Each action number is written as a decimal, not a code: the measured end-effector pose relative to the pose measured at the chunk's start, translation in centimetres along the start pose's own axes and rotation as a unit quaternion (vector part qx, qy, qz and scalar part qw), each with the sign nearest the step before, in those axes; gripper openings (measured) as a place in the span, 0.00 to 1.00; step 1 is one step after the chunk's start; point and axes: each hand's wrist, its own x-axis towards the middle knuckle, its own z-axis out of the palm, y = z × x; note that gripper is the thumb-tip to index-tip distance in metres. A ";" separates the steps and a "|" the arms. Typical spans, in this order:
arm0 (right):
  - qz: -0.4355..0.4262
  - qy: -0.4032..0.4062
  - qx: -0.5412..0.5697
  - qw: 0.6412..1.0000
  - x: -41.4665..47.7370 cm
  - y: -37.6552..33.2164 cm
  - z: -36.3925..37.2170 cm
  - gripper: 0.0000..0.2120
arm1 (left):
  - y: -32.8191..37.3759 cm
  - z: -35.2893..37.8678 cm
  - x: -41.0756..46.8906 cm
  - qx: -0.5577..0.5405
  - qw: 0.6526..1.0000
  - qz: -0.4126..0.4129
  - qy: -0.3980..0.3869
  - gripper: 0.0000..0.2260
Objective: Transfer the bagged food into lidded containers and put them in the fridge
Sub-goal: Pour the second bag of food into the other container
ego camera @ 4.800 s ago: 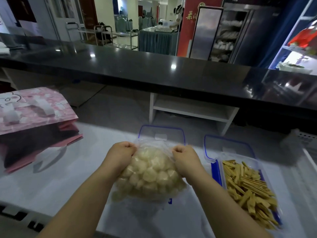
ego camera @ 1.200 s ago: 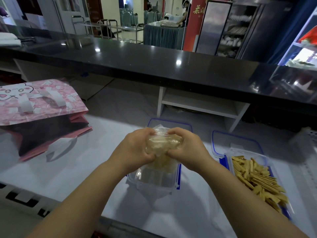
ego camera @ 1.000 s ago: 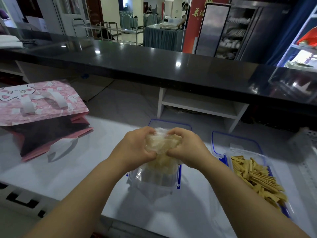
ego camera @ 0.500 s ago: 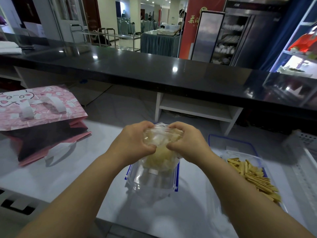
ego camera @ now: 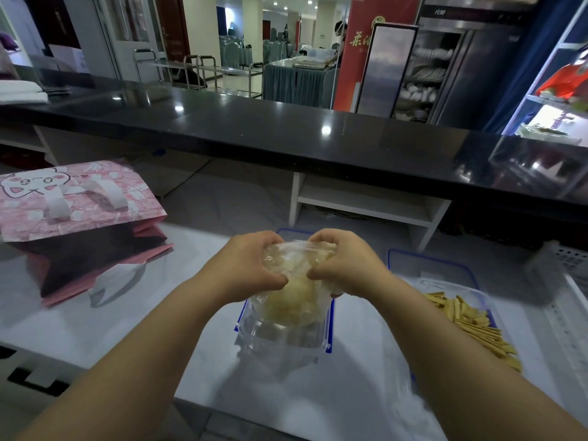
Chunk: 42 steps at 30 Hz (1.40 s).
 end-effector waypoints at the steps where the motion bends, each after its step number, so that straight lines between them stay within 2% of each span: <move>1: -0.006 0.003 0.000 1.000 0.0 -0.1 0.0 0.18 | 0.0 -0.2 0.0 -0.001 1.000 0.000 -0.001 0.17; 6: 0.000 -0.013 -0.013 1.000 0.0 -0.7 -0.5 0.18 | 0.3 -1.3 0.2 0.010 1.000 -0.006 -0.006 0.15; 10: 0.026 -0.068 -0.070 0.995 0.0 -1.3 -0.7 0.17 | 0.5 -1.4 0.3 0.057 0.996 -0.027 -0.061 0.13; 25: 0.029 -0.066 -0.071 0.995 0.3 -2.5 -1.7 0.15 | 0.9 -2.4 1.1 0.054 0.996 -0.010 -0.068 0.17; 30: 0.025 -0.054 -0.064 0.996 -0.2 -2.6 -2.5 0.15 | 1.1 -2.8 1.1 0.030 0.998 0.006 -0.055 0.15; 34: 0.048 -0.068 -0.071 0.994 0.3 -2.2 -2.4 0.14 | 1.3 -2.3 1.6 0.031 0.997 0.002 -0.074 0.14; 39: 0.045 -0.039 -0.043 0.997 1.6 -1.0 -1.4 0.14 | -0.1 -1.0 2.6 0.004 0.999 -0.006 -0.053 0.20; 42: 0.080 -0.049 -0.002 0.996 2.3 -0.2 -0.6 0.21 | -1.1 0.0 3.0 -0.005 0.999 -0.014 -0.050 0.29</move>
